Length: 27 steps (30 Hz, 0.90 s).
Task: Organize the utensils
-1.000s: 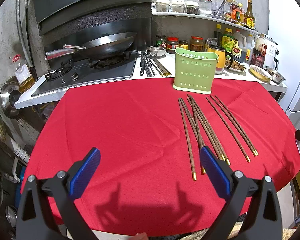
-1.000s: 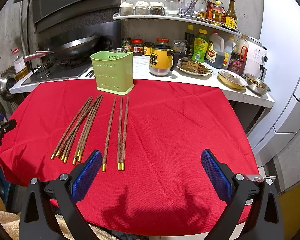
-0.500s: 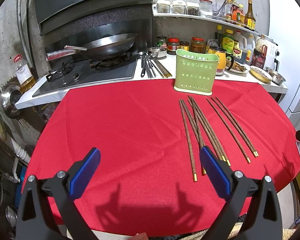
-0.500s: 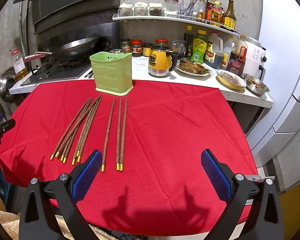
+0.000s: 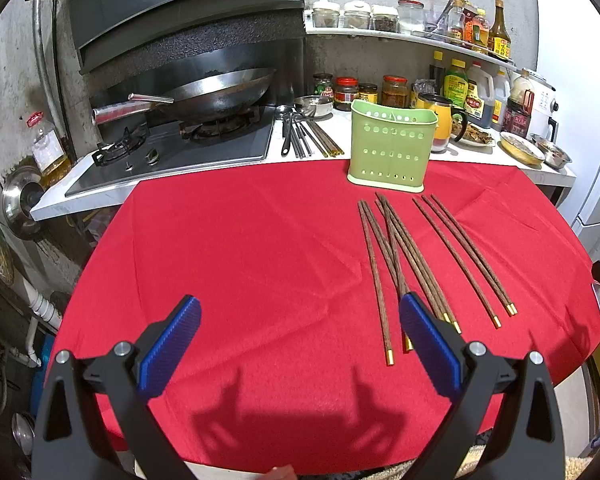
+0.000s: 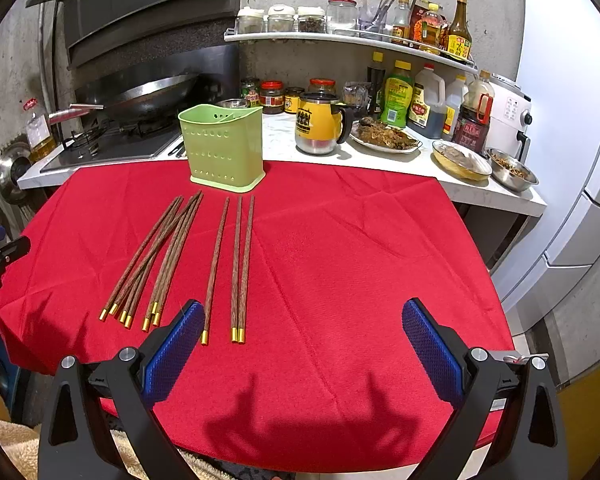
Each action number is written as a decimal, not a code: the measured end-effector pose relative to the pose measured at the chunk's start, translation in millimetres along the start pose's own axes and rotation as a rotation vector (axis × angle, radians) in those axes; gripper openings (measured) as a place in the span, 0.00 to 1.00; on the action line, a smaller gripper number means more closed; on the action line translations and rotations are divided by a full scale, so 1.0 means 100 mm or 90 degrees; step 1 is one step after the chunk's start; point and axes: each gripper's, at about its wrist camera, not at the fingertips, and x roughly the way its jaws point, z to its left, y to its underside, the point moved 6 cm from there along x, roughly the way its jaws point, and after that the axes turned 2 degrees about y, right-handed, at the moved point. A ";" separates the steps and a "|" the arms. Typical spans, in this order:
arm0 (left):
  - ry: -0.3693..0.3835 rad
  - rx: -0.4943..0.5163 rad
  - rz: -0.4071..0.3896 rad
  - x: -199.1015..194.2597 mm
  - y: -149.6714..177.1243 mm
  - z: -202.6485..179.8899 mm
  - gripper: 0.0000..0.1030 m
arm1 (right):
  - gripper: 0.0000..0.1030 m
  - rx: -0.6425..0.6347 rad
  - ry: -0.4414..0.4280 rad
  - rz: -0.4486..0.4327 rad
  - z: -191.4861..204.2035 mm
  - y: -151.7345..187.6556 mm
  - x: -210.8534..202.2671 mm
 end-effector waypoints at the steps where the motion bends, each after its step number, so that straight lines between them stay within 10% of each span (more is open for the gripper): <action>1: 0.000 0.000 0.000 0.00 -0.01 0.01 0.94 | 0.94 0.000 0.000 0.000 0.00 0.00 0.00; 27: -0.003 -0.002 0.001 0.00 -0.02 0.03 0.94 | 0.94 0.001 0.000 0.000 -0.01 0.00 0.00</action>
